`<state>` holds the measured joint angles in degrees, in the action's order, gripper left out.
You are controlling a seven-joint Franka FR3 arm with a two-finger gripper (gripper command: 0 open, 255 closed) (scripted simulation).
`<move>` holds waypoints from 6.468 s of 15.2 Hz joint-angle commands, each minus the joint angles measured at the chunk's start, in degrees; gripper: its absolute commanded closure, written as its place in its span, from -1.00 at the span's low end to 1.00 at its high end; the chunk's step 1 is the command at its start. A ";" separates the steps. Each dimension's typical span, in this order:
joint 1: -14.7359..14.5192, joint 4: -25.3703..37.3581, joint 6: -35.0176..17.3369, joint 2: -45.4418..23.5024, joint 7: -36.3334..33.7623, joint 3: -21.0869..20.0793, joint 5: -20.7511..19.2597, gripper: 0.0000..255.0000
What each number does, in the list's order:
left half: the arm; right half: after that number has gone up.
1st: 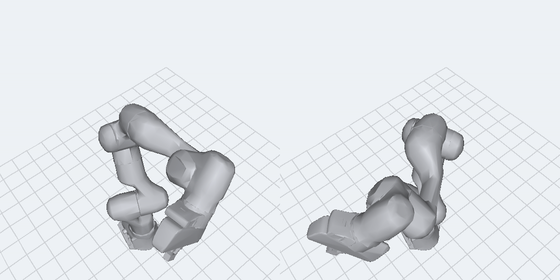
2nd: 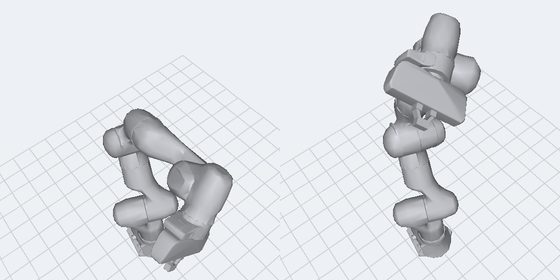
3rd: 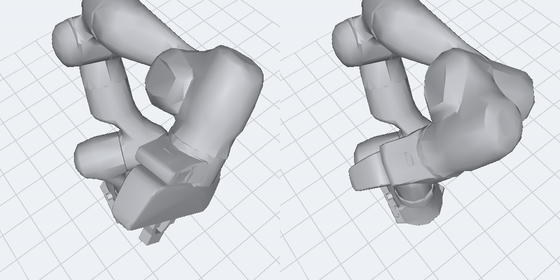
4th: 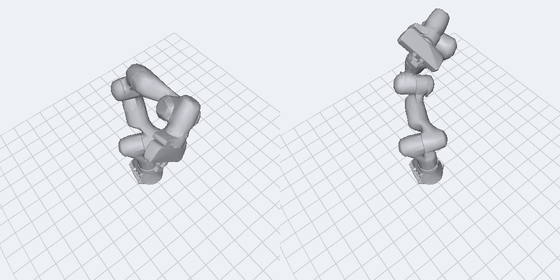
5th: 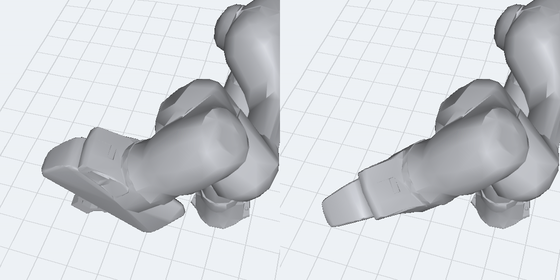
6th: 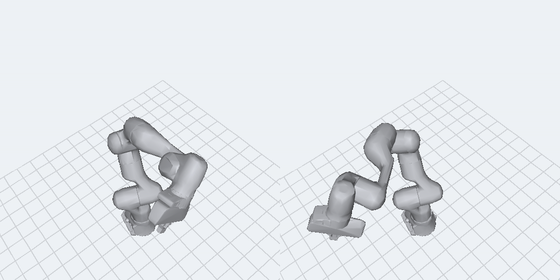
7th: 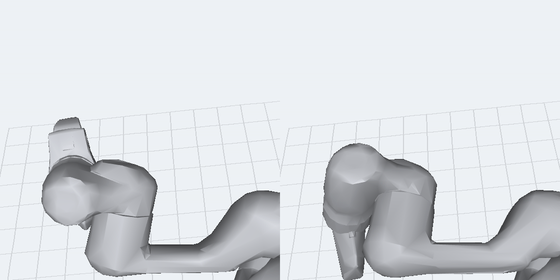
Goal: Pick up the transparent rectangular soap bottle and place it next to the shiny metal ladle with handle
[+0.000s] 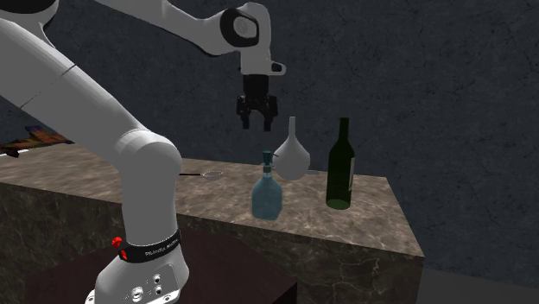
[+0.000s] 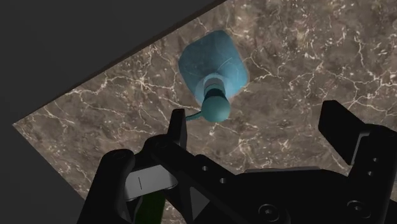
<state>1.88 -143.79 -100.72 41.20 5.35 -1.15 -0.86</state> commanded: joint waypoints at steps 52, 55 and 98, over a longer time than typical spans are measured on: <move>1.21 4.79 1.15 -1.96 2.13 1.45 -1.74 1.00; 1.21 7.22 3.40 -2.14 2.21 1.43 -1.71 1.00; -2.23 35.80 27.99 -5.89 -13.87 -12.40 6.66 1.00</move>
<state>-0.09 -107.91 -72.88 34.97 -7.18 -12.54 5.11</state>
